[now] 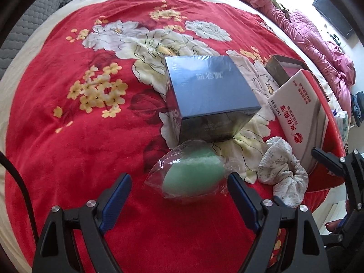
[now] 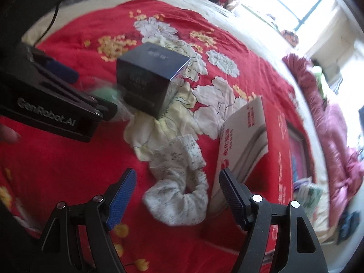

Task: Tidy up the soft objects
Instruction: 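Grasp the green sponge in plastic with the left gripper while the right grasps the white scrunchie, then carry the green sponge and white scrunchie over the pink tray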

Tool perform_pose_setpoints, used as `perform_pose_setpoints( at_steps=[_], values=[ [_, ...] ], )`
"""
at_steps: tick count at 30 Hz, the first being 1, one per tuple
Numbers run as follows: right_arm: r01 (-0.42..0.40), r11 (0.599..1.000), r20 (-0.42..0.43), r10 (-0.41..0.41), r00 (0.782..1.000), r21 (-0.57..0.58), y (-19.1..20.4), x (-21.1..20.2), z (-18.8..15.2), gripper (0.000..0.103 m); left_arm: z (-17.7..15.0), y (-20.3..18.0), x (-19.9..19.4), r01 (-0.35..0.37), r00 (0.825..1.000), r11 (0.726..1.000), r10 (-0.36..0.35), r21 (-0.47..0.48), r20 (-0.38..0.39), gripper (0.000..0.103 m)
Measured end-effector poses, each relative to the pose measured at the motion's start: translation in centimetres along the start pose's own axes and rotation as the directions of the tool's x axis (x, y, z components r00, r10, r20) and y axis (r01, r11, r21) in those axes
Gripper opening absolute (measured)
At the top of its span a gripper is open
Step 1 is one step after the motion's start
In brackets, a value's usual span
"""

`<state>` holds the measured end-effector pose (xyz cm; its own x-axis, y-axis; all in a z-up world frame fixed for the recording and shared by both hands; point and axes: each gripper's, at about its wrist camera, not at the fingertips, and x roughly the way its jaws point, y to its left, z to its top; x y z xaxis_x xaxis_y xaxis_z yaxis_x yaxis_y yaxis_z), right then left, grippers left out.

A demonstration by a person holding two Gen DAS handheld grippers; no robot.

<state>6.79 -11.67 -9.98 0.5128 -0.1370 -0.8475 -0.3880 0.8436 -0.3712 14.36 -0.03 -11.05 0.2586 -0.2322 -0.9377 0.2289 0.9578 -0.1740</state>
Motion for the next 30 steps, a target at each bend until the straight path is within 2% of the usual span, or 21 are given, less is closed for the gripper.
perform_pose_setpoints(
  at_steps=[5,7,9,13,15,20,22,24,27,30],
  values=[
    [0.031,0.999,-0.028,-0.032,0.999,-0.031,0.4,1.7,-0.1,0.076,0.1,0.0,0.7,0.025,1.0,1.0,-0.025,0.011,-0.009,0.086],
    [0.029,0.999,-0.036,-0.031,0.999,-0.037,0.4,2.2,0.0,0.072,0.2,0.0,1.0,0.04,0.999,0.999,-0.04,0.01,-0.015,0.086],
    [0.045,0.998,-0.045,-0.047,0.998,-0.053,0.5,2.8,0.1,0.053,0.2,0.1,1.3,0.05,0.998,0.999,-0.05,0.004,-0.022,0.086],
    [0.044,0.998,-0.067,-0.046,0.997,-0.04,0.2,3.9,0.1,0.032,0.1,0.0,1.7,0.053,0.998,0.999,-0.052,0.009,-0.026,0.085],
    [0.03,0.999,-0.054,-0.031,0.998,-0.028,0.0,3.7,0.1,0.016,0.2,-0.1,1.8,0.054,0.998,0.998,-0.053,0.011,-0.026,0.085],
    [-0.032,0.999,0.005,0.032,0.999,0.028,-1.1,1.5,0.3,0.014,0.3,-0.5,2.0,0.055,0.998,0.998,-0.054,0.017,-0.02,0.081],
    [-0.069,0.995,0.021,0.068,0.997,0.078,-2.0,0.7,0.3,0.014,0.3,-0.9,1.9,0.062,0.998,0.998,-0.062,0.024,-0.02,0.073],
    [-0.121,0.983,0.037,0.117,0.993,0.137,-2.9,-0.1,0.3,0.014,0.4,-1.1,1.9,0.084,0.996,0.996,-0.083,0.022,-0.021,0.057],
    [-0.197,0.954,0.073,0.185,0.98,0.227,-4.7,-1.1,0.1,0.014,0.4,-1.6,2.0,0.113,0.993,0.993,-0.113,0.018,-0.029,0.043],
    [-0.24,0.93,0.11,0.218,0.97,0.278,-5.8,-2.4,-0.2,0.014,0.1,-1.9,1.8,0.122,0.992,0.992,-0.122,0.014,-0.017,0.042]
  ],
)
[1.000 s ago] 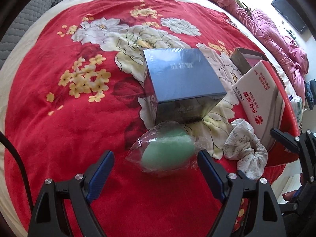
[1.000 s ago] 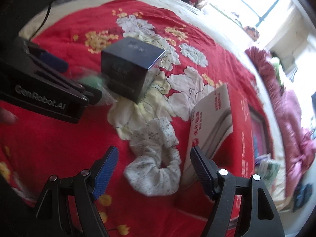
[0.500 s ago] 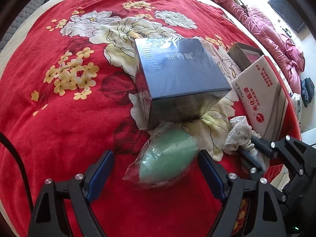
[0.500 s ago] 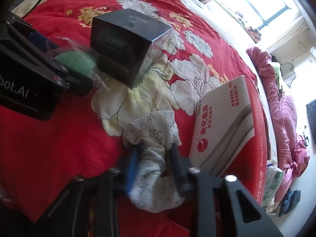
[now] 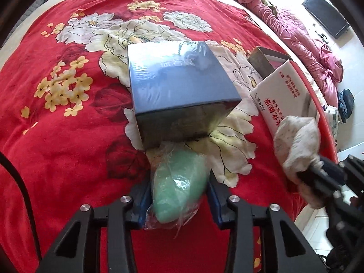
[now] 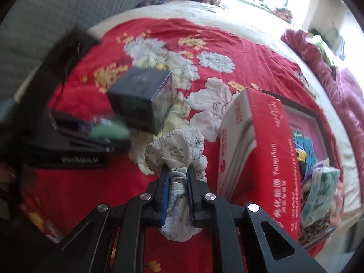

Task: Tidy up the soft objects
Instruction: 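Carry the green sponge and white scrunchie over the pink tray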

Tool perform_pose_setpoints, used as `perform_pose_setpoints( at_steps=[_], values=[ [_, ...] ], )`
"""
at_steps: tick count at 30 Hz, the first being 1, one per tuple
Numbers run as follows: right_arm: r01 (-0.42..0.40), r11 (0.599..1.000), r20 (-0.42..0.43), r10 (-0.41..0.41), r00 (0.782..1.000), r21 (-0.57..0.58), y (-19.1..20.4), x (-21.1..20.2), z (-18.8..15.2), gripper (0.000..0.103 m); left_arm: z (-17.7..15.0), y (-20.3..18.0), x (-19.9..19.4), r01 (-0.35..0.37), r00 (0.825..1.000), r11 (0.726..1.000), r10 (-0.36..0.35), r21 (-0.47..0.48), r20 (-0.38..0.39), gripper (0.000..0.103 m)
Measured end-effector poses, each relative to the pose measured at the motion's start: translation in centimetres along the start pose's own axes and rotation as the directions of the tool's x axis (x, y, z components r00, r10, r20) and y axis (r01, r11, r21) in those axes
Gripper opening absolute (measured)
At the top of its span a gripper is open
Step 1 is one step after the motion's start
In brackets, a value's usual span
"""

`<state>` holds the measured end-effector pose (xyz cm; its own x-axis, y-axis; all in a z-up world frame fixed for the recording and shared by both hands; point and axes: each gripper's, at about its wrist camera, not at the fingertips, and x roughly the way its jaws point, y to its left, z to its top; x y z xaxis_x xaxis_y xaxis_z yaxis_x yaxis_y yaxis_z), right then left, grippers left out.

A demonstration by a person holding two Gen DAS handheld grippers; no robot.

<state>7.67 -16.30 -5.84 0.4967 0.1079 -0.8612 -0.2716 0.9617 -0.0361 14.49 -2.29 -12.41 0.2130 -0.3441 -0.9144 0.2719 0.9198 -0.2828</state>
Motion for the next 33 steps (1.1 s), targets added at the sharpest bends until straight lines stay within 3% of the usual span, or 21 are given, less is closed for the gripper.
perform_pose_setpoints(
  at_steps=[8,16,25,33],
  values=[
    [-0.034,0.997,0.051,0.031,0.998,0.074,-1.3,-3.7,0.0,0.014,-1.1,-1.0,-4.1,0.004,0.998,1.0,-0.003,-0.011,0.068,0.042],
    [-0.029,0.995,0.129,0.016,0.992,0.1,-2.1,-8.5,0.0,0.014,-1.8,-5.5,-9.0,-0.022,0.991,0.998,0.013,0.067,0.136,0.042],
    [0.005,0.985,0.236,-0.045,0.971,0.17,-6.2,-15.6,-0.7,0.014,-0.6,-13.8,-13.8,-0.059,0.972,0.98,0.014,0.188,0.233,0.042],
    [0.039,0.963,0.303,-0.121,0.945,0.266,-11.7,-20.8,-2.2,0.014,0.8,-20.7,-15.1,-0.056,0.965,0.96,-0.018,0.274,0.26,0.042]
  ],
)
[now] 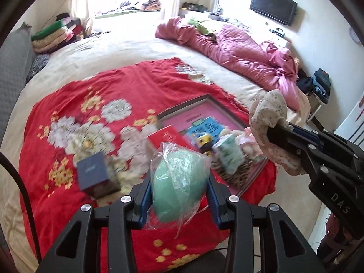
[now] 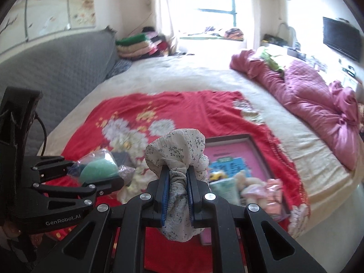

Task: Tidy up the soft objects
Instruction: 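Carry the green sponge and white scrunchie over the pink tray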

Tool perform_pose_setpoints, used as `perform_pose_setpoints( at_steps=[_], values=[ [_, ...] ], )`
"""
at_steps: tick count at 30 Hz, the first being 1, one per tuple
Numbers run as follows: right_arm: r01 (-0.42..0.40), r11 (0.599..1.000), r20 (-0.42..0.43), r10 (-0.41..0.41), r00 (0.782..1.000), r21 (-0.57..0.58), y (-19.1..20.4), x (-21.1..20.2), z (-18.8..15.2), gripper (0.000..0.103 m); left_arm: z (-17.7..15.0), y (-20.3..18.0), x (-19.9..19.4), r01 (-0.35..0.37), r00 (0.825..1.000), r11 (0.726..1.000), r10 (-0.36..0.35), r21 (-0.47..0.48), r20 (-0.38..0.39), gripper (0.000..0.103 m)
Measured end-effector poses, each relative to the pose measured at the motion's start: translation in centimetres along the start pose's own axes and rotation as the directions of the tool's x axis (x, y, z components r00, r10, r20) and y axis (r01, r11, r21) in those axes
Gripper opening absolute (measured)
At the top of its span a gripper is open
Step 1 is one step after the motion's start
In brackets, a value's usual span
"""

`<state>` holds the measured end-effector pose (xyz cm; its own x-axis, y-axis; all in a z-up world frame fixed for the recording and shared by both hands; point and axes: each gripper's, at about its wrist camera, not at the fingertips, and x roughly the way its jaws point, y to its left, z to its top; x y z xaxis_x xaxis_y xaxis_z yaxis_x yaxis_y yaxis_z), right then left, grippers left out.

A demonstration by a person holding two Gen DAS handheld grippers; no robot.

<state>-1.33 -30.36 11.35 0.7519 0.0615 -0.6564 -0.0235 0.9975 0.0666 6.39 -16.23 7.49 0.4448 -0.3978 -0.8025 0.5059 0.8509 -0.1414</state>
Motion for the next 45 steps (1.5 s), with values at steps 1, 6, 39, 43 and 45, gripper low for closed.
perform_pose_setpoints(
  at_steps=[1,6,39,43,45],
  values=[
    [0.01,1.0,0.007,-0.01,1.0,0.01,-0.7,-0.4,0.1,0.014,0.2,-0.5,0.0,0.001,1.0,1.0,-0.001,0.008,0.002,0.042],
    [0.044,0.997,0.026,-0.046,0.999,0.057,-4.1,-2.0,-0.1,0.014,1.4,-3.7,0.6,0.008,1.0,0.999,-0.009,0.047,0.005,0.042],
    [0.138,0.966,-0.039,-0.132,0.99,0.22,-16.7,0.9,-3.3,0.014,8.9,-11.0,12.9,0.077,0.994,0.991,-0.067,0.113,-0.091,0.042],
    [0.145,0.963,-0.044,-0.138,0.989,0.228,-17.6,1.5,-3.4,0.014,9.4,-12.2,14.5,0.087,0.992,0.988,-0.075,0.127,-0.1,0.042],
    [0.149,0.961,-0.051,-0.141,0.989,0.232,-18.0,2.0,-3.5,0.014,9.2,-12.6,15.2,0.082,0.992,0.987,-0.068,0.138,-0.108,0.042]
  ],
)
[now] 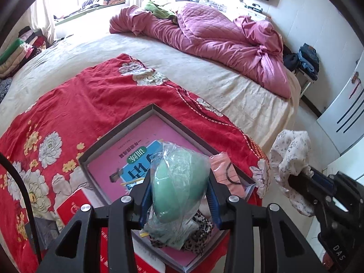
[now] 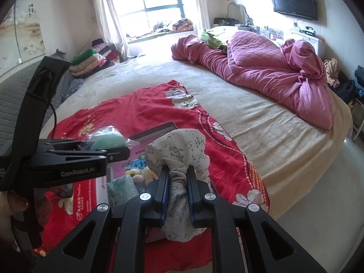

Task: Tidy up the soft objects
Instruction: 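Carry the green sponge and white scrunchie over the pink tray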

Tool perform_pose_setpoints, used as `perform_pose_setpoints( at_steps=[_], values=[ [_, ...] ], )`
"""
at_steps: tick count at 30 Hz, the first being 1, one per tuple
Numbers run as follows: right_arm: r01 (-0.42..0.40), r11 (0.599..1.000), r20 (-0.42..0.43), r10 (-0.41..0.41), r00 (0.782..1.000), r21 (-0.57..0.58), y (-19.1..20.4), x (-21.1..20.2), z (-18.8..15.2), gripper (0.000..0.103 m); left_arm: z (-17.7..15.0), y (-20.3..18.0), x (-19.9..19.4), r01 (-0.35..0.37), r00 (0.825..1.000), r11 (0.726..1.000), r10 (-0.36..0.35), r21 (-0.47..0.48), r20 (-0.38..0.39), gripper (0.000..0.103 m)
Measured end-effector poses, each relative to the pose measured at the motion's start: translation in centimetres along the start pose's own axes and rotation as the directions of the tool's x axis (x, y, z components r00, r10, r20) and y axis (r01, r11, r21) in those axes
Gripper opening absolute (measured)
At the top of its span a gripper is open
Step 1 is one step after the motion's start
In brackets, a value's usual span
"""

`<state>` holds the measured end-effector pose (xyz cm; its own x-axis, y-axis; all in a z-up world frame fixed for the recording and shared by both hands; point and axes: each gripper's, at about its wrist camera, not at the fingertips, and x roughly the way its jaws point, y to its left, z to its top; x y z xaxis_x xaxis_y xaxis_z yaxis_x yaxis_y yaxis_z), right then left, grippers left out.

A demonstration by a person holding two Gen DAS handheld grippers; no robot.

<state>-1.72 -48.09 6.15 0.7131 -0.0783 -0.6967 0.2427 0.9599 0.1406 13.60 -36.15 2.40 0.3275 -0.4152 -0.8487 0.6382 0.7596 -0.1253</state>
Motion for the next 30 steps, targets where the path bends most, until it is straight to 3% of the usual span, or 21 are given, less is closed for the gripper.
perform_pose_setpoints(
  at_steps=[12,30],
  values=[
    [0.01,1.0,-0.041,-0.01,0.999,-0.006,-0.3,2.6,0.0,0.014,-2.4,0.3,3.8,0.013,0.996,1.0,-0.014,-0.016,-0.087,0.042],
    [0.007,0.999,-0.084,-0.01,0.996,-0.037,0.5,6.2,-0.2,0.015,-5.7,1.3,4.9,0.027,0.991,0.999,-0.032,-0.04,-0.128,0.042]
  ],
)
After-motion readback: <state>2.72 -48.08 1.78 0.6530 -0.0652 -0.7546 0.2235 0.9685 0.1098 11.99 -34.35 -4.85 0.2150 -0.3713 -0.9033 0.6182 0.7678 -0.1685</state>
